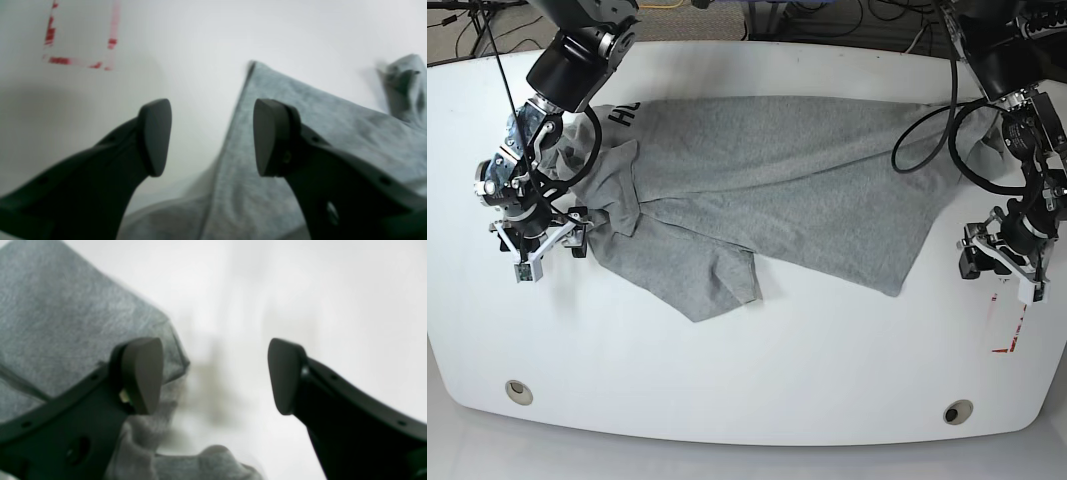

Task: Layout the t-shirt on the table in an organized manner, then fold the t-shirt properly
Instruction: 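Move the right gripper to the shirt edge near the HUGO print and grasp, then move the left gripper to the shirt hem corner and grasp it, then lift the shirt with both grippers, shake it out and pull it taut, then lay the shirt flat on the table and release with the left gripper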

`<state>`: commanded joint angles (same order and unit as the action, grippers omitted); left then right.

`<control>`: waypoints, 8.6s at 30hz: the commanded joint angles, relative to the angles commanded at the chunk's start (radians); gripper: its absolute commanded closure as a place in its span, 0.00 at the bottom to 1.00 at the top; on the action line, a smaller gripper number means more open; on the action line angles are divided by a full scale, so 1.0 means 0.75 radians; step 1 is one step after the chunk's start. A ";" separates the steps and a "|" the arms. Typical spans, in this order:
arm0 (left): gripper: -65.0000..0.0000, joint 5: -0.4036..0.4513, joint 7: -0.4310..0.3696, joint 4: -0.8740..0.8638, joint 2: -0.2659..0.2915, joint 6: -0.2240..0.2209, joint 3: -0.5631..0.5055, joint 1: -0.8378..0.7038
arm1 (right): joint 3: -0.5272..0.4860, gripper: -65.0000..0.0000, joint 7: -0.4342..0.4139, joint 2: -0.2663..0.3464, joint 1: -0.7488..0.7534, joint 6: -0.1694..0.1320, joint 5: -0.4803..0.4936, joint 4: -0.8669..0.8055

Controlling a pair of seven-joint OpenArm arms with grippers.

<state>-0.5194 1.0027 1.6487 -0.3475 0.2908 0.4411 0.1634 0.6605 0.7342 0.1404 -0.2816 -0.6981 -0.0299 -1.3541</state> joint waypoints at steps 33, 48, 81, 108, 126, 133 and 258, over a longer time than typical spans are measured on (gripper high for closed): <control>0.44 -0.002 -0.072 -0.192 -0.074 0.000 -0.002 0.043 | -0.004 0.46 -0.072 -0.141 -0.029 0.000 -0.002 0.178; 0.33 -0.008 -0.135 -0.632 -0.041 0.000 -0.221 0.288 | -0.149 1.00 -0.072 -0.139 -0.020 0.000 -0.002 0.176; 0.51 -0.002 -0.317 -1.031 0.166 0.000 -0.575 0.393 | -0.147 1.00 -0.072 -0.141 -0.020 0.000 0.002 0.174; 1.00 -0.002 -0.254 -0.381 0.166 0.000 -0.473 0.252 | -0.266 1.00 0.002 -0.092 -0.016 0.000 -0.002 -0.135; 1.00 -0.010 -0.153 0.188 -0.039 0.002 -0.352 0.358 | -0.286 1.00 0.108 0.033 -0.227 0.000 -0.002 -0.270; 1.00 -0.010 -0.023 0.194 -0.049 0.002 -0.227 0.638 | -0.421 1.00 0.166 0.149 -0.430 0.000 -0.002 -0.270; 0.37 0.291 0.070 0.115 -0.096 0.543 0.389 -0.769 | 0.006 1.00 0.233 -0.170 0.685 0.000 0.008 -0.708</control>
<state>-0.3015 1.0549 1.7346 -0.4196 0.6981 0.7327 -0.4135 0.6651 0.9091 0.0130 0.2325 -0.6981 -0.0238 -1.8850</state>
